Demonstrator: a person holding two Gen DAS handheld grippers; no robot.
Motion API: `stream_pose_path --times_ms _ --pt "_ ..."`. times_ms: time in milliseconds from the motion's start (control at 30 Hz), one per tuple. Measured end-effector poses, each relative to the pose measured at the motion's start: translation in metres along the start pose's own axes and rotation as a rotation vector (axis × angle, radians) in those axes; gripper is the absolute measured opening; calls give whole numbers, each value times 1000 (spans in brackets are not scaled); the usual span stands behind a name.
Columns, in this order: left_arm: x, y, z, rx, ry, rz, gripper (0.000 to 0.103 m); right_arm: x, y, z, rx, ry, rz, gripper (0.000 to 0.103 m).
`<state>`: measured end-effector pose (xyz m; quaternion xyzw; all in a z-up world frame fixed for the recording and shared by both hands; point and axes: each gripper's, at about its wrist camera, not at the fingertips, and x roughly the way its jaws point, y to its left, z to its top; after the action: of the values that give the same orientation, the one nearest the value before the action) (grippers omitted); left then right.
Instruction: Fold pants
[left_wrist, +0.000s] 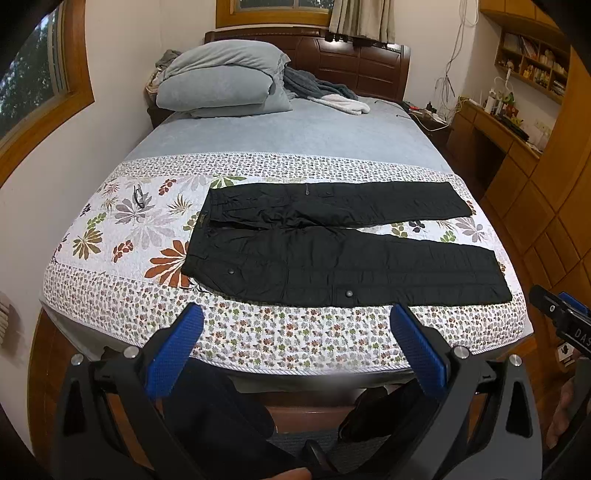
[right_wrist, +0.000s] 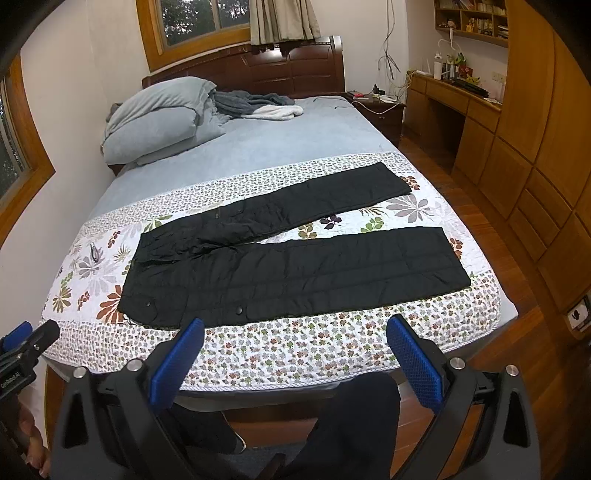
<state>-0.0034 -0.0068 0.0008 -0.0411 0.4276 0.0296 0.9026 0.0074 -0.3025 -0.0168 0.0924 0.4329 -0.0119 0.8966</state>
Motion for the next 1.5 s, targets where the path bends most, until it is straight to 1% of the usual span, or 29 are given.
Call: stream_pose_path --times_ms 1000,1367,1433,1500 --pt "0 2 1 -5 -4 9 100 5 0 2 -10 5 4 100" --pt "13 8 4 -13 16 10 100 16 3 2 -15 23 4 100" --pt "22 15 4 -11 25 -13 100 20 1 3 -11 18 11 100" --pt "43 29 3 -32 48 -88 100 31 -6 3 -3 6 59 100"
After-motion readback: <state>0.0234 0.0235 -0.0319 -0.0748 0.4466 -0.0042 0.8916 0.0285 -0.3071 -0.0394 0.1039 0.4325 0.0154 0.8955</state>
